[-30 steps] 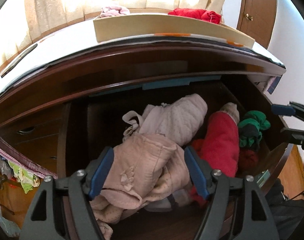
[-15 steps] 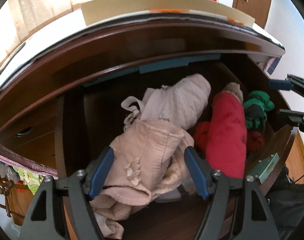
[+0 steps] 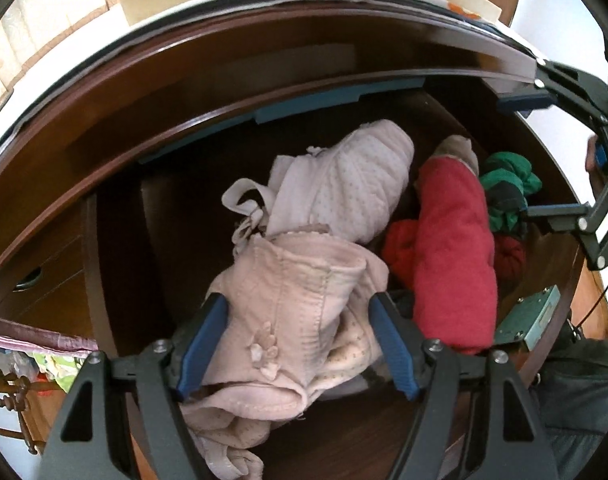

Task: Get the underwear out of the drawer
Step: 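Grasp the beige garment with the left tool while the right tool grasps the dark red garment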

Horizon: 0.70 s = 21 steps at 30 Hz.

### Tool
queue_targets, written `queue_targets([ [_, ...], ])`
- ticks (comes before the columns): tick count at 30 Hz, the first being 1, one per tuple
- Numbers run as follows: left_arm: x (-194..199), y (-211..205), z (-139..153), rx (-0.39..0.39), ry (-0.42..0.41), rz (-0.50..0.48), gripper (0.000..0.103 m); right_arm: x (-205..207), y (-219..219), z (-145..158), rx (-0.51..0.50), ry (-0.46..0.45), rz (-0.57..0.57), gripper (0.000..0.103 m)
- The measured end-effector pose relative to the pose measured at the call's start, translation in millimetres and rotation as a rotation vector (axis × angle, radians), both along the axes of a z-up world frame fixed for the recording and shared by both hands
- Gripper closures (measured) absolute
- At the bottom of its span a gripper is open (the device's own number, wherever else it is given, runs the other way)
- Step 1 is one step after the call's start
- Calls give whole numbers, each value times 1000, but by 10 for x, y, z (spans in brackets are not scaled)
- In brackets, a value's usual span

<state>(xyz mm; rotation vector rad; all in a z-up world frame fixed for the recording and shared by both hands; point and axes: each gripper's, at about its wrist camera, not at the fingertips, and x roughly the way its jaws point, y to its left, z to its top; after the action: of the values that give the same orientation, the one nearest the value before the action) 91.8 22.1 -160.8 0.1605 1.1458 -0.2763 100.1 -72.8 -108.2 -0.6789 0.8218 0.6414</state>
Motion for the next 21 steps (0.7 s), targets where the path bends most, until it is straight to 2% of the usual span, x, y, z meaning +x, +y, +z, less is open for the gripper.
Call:
queue_targets([
  [8, 53, -34, -53, 7, 19, -12, 28, -14, 330, -148, -165, 8, 281, 23],
  [10, 81, -51, -67, 7, 22, -12, 28, 12, 395, -175, -185, 26, 322, 23],
  [17, 182, -127, -147, 14, 55, -47, 22, 123, 559, -269, -175, 147, 440, 23],
  [21, 210, -147, -173, 10, 64, -55, 21, 273, 612, -330, -150, 258, 435, 23],
])
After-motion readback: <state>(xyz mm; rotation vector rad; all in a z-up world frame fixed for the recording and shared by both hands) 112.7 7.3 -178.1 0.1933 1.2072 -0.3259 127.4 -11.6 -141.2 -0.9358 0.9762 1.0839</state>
